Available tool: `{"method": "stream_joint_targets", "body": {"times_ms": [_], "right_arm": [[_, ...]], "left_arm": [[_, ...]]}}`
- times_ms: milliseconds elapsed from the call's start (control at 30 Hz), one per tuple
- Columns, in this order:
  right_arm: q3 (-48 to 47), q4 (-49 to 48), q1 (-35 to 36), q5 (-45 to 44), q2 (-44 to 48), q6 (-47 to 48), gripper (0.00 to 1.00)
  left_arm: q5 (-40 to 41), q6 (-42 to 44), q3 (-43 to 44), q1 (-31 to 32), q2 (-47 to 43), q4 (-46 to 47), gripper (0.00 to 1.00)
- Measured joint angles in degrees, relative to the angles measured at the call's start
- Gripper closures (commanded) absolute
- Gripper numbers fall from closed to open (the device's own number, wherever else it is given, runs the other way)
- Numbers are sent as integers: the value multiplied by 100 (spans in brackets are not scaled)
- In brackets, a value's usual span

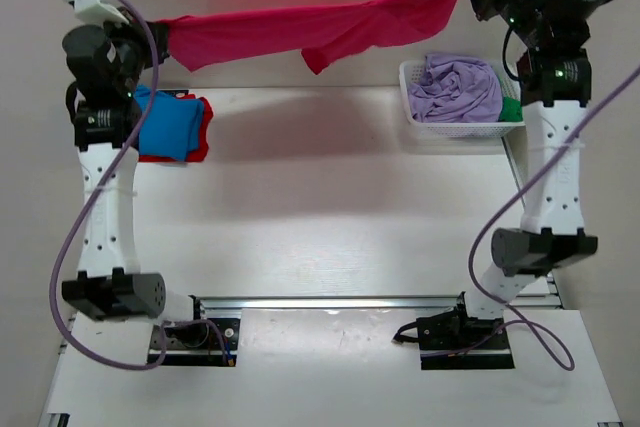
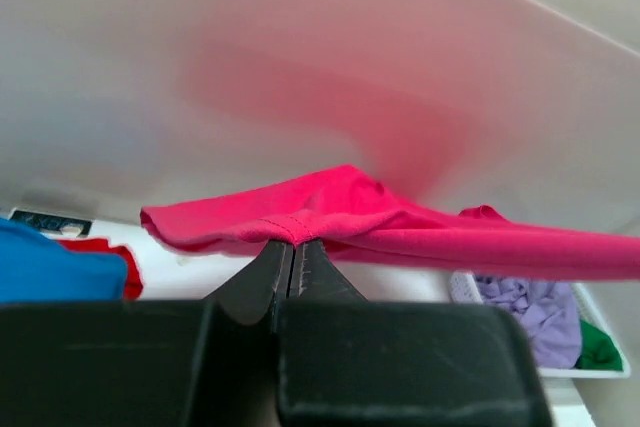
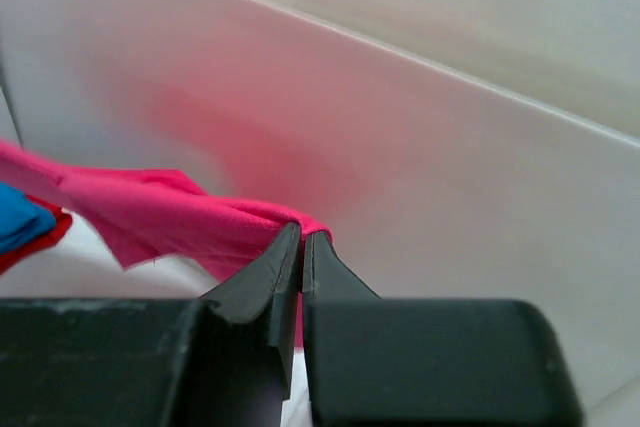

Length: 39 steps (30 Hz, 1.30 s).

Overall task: Fold and stack the t-shirts
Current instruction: Flatten out the tshirt, then grap the side of the flattened tshirt closest away from the robot with both arms

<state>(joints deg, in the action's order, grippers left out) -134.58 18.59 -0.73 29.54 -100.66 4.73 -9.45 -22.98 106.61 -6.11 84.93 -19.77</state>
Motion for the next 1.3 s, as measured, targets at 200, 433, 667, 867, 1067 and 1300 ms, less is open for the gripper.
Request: {"method": "stream_joint_targets", "body": {"times_ms": [200,433,667,867,1067,1300], "right_arm": [[3075,-868,4,-33,1589,90,100],[7696,-883,179,-258,2975,-323,100],[9473,-361,629,-437,3971,-1078,100],[9680,271,754,-761,4017,-1508,100],[9827,699,774,-741,4057,-1676,100],[9565,833,916,-605,3582,-1497,100]], "left_arm": [[-31,-155,-2830,98,-1300,918,100],[258,-186,-6339,822,-2472,271,100],[367,-769,-7853,1279,-3724,-273,100],[487,-1259,-8474,1432,-4024,-986,100],[809,-1563,-8472,1644,-4266,-1154,100],[1180,-1786,-8472,1408,-4266,-1248,100]]}}
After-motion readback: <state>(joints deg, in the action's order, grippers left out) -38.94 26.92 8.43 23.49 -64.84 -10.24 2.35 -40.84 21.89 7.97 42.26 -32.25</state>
